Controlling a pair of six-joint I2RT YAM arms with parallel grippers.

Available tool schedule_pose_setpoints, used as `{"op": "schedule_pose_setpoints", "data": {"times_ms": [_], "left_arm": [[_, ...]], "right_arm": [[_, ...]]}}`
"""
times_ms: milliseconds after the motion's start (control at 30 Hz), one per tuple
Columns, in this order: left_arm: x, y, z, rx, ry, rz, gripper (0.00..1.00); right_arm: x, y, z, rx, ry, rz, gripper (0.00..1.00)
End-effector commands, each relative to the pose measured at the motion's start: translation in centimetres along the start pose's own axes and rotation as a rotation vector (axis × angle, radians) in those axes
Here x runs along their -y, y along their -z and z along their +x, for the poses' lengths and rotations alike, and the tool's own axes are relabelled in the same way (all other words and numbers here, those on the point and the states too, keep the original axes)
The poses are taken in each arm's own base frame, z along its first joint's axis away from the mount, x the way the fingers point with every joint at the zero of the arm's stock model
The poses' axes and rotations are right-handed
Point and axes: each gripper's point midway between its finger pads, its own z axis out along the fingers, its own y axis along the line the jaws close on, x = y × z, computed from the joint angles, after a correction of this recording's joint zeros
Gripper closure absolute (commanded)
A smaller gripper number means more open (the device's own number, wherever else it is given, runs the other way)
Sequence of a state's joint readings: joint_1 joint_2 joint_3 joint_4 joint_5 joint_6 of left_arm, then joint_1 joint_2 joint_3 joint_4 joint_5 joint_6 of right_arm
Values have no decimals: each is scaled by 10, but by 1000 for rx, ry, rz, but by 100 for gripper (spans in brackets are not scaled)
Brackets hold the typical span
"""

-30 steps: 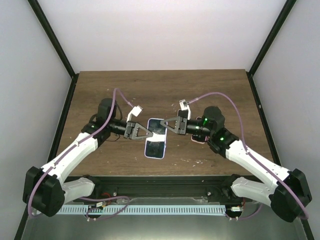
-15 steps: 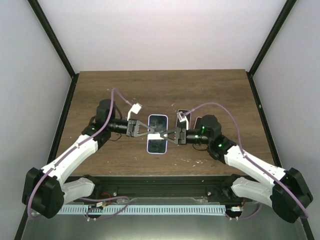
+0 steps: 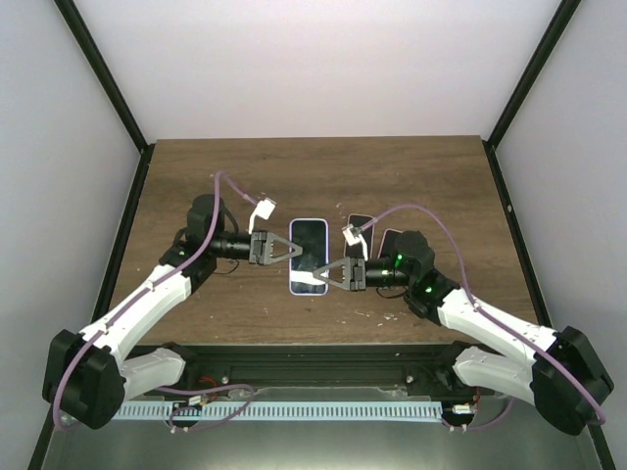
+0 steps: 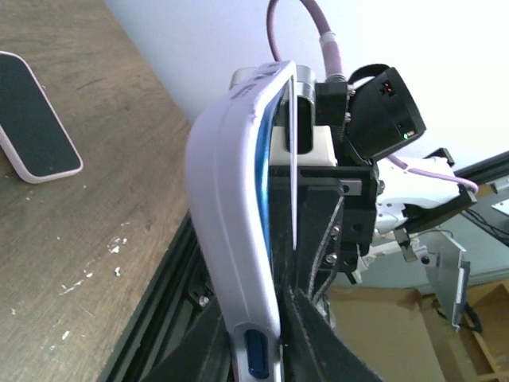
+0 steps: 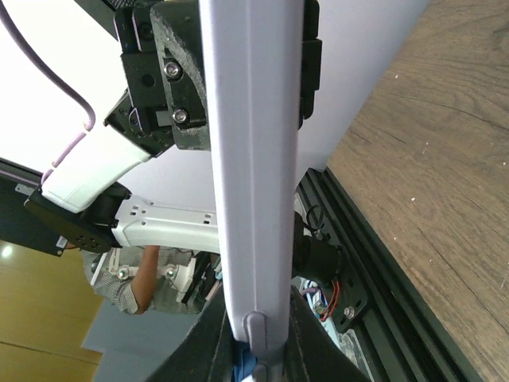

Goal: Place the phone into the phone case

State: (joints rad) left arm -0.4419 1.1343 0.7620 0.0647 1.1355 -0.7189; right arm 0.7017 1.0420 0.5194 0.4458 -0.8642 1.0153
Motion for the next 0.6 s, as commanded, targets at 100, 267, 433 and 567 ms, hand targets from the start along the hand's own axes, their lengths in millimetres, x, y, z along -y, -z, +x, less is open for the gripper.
{"op": "schedule_pose_setpoints", "data": {"times_ms": [100,267,433,567], "left_arm": [[16,6,-20,78,-103,-34,63],[16,15,-27,121,-93,-52,58],[9,28,-36,173,-72,-52,62],[10,28,-36,159,-73,-24,62]], "right_arm": [[-4,0,3,-6,43,-16,99],[-12,0,4,-19,84,-35,99],[-16,0,8,-42,101,-60,99],[-17,-3,13,-71,99,-76,99]]}}
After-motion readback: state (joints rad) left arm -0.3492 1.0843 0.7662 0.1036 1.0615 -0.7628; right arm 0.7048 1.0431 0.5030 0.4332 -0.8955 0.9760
